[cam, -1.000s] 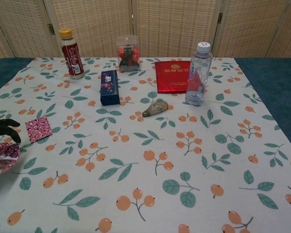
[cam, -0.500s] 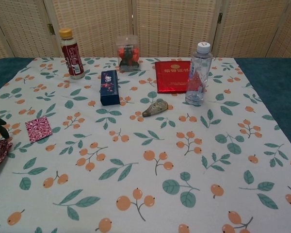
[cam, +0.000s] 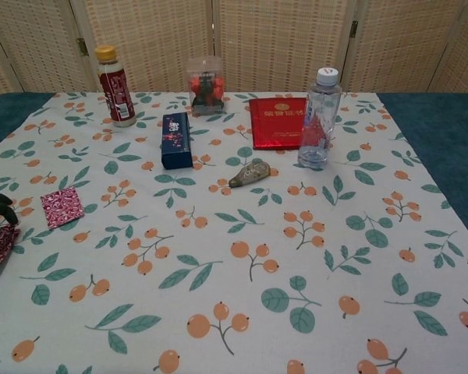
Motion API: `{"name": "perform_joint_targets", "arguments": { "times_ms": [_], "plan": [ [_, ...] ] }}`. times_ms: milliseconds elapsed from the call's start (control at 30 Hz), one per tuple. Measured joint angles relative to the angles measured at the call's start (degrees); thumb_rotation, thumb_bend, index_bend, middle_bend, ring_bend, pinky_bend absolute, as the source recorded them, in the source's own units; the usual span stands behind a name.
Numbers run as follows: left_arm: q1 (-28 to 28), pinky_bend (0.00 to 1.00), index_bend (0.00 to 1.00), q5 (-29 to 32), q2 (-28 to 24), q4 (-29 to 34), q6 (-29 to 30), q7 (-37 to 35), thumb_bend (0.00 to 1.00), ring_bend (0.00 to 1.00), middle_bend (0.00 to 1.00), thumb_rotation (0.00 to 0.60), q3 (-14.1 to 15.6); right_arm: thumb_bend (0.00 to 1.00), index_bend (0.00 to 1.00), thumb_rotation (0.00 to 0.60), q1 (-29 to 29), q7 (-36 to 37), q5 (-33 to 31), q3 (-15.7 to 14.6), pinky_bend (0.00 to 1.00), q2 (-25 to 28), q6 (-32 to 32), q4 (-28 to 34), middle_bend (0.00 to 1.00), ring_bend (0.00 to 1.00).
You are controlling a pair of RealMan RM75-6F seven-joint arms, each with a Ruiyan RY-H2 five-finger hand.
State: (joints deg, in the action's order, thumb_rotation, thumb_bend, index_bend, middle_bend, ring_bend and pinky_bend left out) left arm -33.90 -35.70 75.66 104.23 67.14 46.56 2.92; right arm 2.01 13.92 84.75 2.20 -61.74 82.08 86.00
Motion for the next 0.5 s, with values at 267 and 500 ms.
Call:
{"name": "perform_joint_targets", "arguments": {
  "times_ms": [267,500],
  "plan": [
    [-0.23,0.0,0.16,0.01,0.21,-0.85,-0.6,-0.25,0.34,0.0,0.0,0.596,0.26,0.33,0.0,0.33,-0.09,-0.1,0.05,-0.04,0.0,-0.04,0.11,0.08,0.0,0.0],
    [-0.6,0.0,0.15,0.72,0.52,-1.17,-0.9,0.23,0.34,0.0,0.0,0.599,0.44,0.33,0.0,0.328,-0.32,-0.17,0.04,-0.08,0.0,0.05,0.41,0.22,0.0,0.0]
  ]
}}
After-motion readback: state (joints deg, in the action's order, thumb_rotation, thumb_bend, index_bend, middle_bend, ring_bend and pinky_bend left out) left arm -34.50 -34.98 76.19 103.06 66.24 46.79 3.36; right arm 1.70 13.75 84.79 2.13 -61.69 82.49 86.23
